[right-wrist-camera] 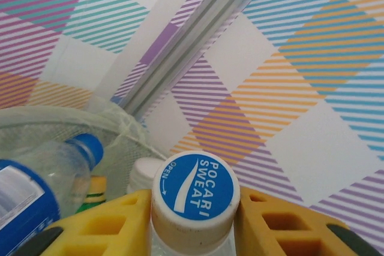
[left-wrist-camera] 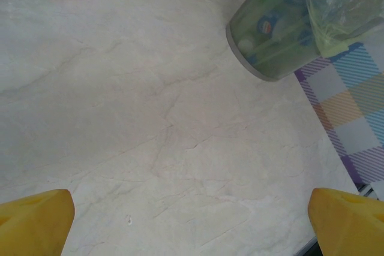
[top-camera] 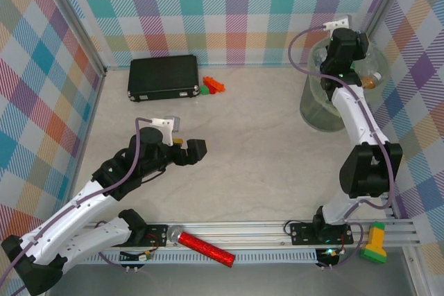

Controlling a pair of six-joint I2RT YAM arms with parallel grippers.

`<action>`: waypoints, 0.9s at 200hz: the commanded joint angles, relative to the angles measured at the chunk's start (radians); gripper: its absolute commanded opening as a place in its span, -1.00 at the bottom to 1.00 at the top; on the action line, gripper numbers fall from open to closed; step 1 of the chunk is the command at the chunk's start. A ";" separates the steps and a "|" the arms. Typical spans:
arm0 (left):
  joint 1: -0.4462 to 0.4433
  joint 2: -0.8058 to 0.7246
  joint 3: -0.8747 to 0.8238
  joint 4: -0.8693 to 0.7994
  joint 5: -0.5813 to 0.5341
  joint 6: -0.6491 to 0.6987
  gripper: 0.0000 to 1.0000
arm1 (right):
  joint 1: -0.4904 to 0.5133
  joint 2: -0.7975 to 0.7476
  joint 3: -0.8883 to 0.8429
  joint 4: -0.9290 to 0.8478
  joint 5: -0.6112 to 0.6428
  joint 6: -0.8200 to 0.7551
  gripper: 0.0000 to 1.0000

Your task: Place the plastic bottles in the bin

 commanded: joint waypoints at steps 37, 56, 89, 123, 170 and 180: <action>0.007 -0.030 -0.008 -0.026 -0.035 0.026 0.99 | 0.012 0.026 -0.024 0.148 0.074 -0.159 0.22; 0.007 -0.035 -0.011 -0.026 -0.037 0.024 0.99 | 0.016 0.008 0.002 0.056 0.079 -0.095 0.39; 0.008 -0.046 -0.016 -0.024 -0.044 0.024 0.99 | 0.035 -0.071 0.022 -0.098 0.054 0.061 0.47; 0.007 -0.052 -0.016 -0.019 -0.036 0.013 0.99 | 0.034 -0.189 0.060 -0.398 -0.059 0.349 0.38; 0.007 -0.078 -0.028 -0.024 -0.036 0.003 0.99 | 0.034 -0.369 -0.039 -0.552 -0.204 0.558 0.32; 0.007 -0.076 -0.024 -0.026 -0.031 0.004 0.99 | 0.034 -0.377 -0.042 -0.574 -0.214 0.574 0.32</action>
